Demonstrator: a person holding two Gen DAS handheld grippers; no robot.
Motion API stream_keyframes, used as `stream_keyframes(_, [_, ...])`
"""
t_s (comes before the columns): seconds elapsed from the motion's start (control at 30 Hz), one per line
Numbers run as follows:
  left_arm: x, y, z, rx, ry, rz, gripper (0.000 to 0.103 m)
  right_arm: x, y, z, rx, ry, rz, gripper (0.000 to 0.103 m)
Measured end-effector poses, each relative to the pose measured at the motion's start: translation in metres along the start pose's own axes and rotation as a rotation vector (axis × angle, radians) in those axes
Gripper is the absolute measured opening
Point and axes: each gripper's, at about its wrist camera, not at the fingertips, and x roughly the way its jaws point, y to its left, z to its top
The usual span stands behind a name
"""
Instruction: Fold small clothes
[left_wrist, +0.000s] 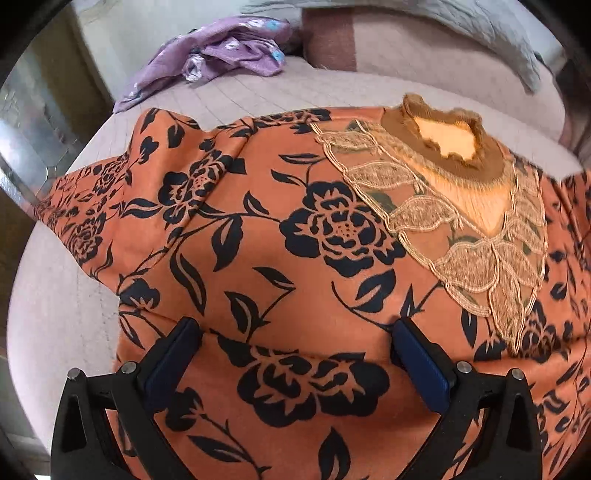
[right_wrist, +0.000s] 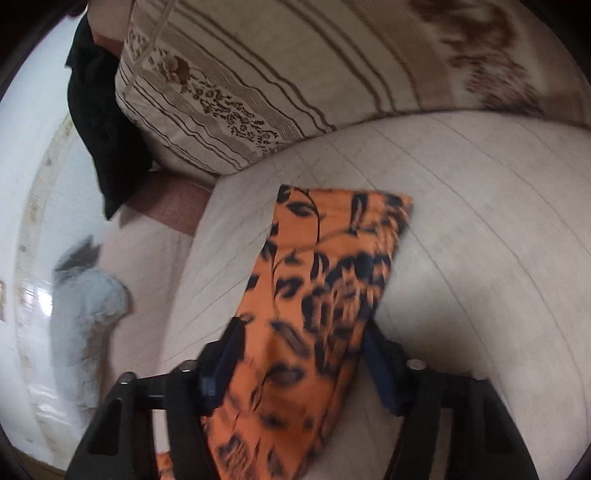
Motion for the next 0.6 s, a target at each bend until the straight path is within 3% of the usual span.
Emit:
stream_keyframes(0.07, [-0.003,-0.003,-0.007,0.004,-0.039,0.015,0.103,0.014,0.005,0.005,-0.051,-0.025,-0.034,0.021])
stream_keyframes(0.13, [-0.004,-0.003,-0.009,0.003,-0.027,0.016,0.103,0.015,0.001,0.008,-0.036,-0.028,-0.026,0.009])
stream_keyframes(0.23, [-0.006,-0.002,-0.004,0.012,0.007,0.009,0.103,-0.008,0.005,0.009,-0.002,-0.059,0.082,0.006])
stream_keyframes(0.3, [-0.012,-0.005,0.002,0.054,0.005,0.045,0.103,-0.04,0.034,0.004,-0.059,-0.107,0.161,0.006])
stream_keyframes(0.43, [-0.047,0.007,0.009,0.08,-0.159,0.201,0.103,-0.113,0.101,-0.026,-0.118,-0.139,0.418,0.006])
stream_keyframes(0.53, [-0.064,0.039,0.015,0.019,-0.2,0.257,0.103,-0.155,0.166,-0.068,-0.208,-0.097,0.582,0.006])
stream_keyframes(0.6, [-0.07,0.058,0.014,-0.017,-0.209,0.297,0.103,-0.166,0.203,-0.101,-0.257,-0.039,0.647,0.006])
